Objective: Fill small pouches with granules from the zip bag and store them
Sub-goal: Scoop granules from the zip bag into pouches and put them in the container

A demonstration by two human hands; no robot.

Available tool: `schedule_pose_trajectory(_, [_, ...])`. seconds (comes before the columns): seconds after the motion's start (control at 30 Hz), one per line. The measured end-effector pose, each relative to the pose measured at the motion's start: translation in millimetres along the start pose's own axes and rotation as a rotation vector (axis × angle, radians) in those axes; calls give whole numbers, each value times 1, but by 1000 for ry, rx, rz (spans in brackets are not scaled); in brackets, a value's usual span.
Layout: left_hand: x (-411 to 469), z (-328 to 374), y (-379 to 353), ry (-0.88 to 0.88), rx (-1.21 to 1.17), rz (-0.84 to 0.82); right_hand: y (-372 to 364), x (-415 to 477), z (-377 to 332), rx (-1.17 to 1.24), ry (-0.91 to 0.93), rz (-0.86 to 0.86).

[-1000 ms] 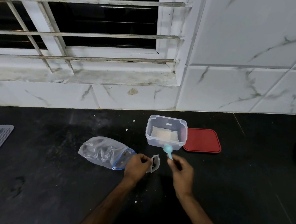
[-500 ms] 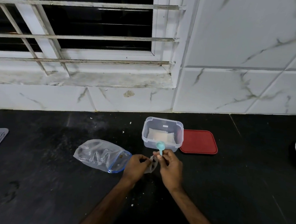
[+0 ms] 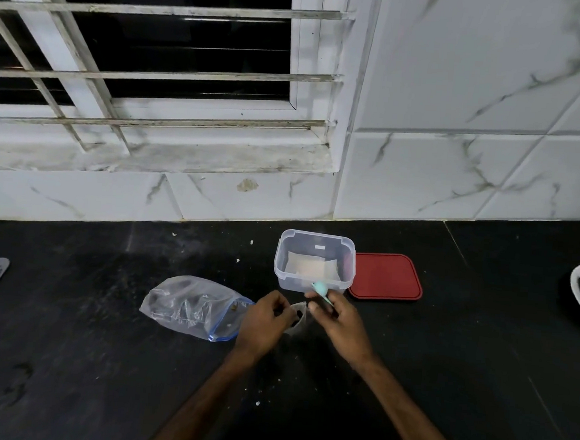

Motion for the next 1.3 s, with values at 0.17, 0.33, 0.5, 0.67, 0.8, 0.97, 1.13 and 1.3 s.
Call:
schedule_pose_trajectory(0.17, [0,10,4,-84,79,-25,-1,5,5,-20,-5,-4])
schedule_pose_trajectory(0.33, [8,15,7,-102,56,-85,2,17,2,-61,46,156])
schedule_pose_trajectory(0.5, [14,37,18,-144,-54,-73,7,37,-19,-97,169,216])
schedule_pose_trajectory(0.67, [17,59,35,-170,-2,53,10,59,-43,-127,256,265])
schedule_pose_trajectory(0.8, [25,66,46,-217,20,216,6,66,-55,-77,228,292])
schedule_pose_trajectory(0.97, [28,67,57,-227,-148,190,7,64,-61,54,194,232])
schedule_pose_trajectory(1.13, [24,71,61,-223,-274,148,10,62,-67,41,211,187])
schedule_pose_trajectory(1.3, [20,74,65,-163,-409,178,12,62,-75,96,213,234])
Point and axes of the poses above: each hand's wrist, its own x-axis towards the middle knuckle, its own y-axis out of the back of the hand, z = x × y, the point moved 2 cm from there along x, towards the middle knuckle, and after that the axes turned 5 degrees about y, right-handed, at the moved point
